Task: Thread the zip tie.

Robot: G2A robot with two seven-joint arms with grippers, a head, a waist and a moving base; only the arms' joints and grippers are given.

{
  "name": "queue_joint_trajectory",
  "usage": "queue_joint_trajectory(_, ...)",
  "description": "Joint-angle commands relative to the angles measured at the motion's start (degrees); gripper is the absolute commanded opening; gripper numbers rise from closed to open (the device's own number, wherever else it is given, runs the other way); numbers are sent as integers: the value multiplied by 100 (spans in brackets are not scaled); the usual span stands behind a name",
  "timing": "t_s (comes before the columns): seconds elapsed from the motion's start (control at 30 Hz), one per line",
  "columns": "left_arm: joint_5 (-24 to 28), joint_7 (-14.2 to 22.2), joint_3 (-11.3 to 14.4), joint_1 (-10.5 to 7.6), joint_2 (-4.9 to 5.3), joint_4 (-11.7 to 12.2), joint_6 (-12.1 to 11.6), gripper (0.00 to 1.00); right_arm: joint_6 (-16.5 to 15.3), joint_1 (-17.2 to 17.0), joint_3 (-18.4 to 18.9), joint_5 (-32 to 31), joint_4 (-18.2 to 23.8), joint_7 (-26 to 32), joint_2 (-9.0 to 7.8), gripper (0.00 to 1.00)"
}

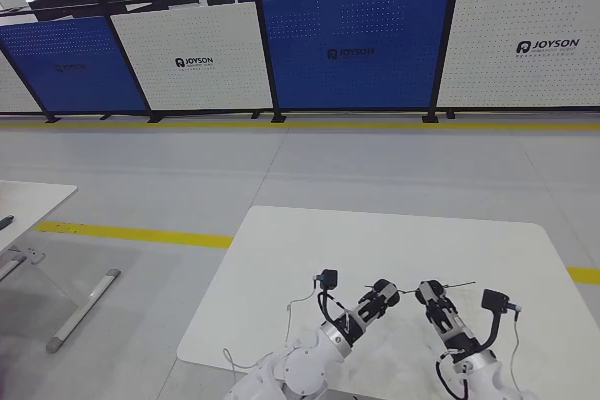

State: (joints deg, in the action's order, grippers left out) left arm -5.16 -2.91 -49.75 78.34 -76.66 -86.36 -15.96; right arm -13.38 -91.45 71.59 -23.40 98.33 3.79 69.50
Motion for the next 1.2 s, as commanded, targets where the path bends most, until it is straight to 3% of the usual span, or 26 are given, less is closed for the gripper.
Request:
queue_joint_trajectory(0.0, -94, -52, 8, -15, -5, 12, 34, 0, 19, 5, 0, 8, 8, 20, 4, 0)
queue_joint_trajectory(0.6, -213, -151, 55, -30, -55, 57, 83, 0, 84, 48, 22, 51, -25, 212, 28, 0)
queue_joint_trajectory(0.83, -398, -341, 32, 11, -63, 28, 143, 0, 63, 50, 48, 115, -30, 258, 36, 0)
queue_joint_trajectory(0.87, -429, -369, 35, 17, -66, 21, 168, 0, 61, 46, 55, 124, -29, 260, 37, 11)
queue_joint_trajectory(0.9, -437, -375, 36, 16, -68, 25, 178, 0, 60, 42, 61, 138, -27, 259, 38, 30)
queue_joint_trajectory(0.97, -358, -322, 37, 1, -76, 55, 189, 0, 61, 34, 70, 151, -22, 253, 40, 35)
queue_joint_trajectory(1.17, -321, -302, 40, -39, -96, 134, 183, 0, 62, 21, 73, 127, -8, 257, 46, 38)
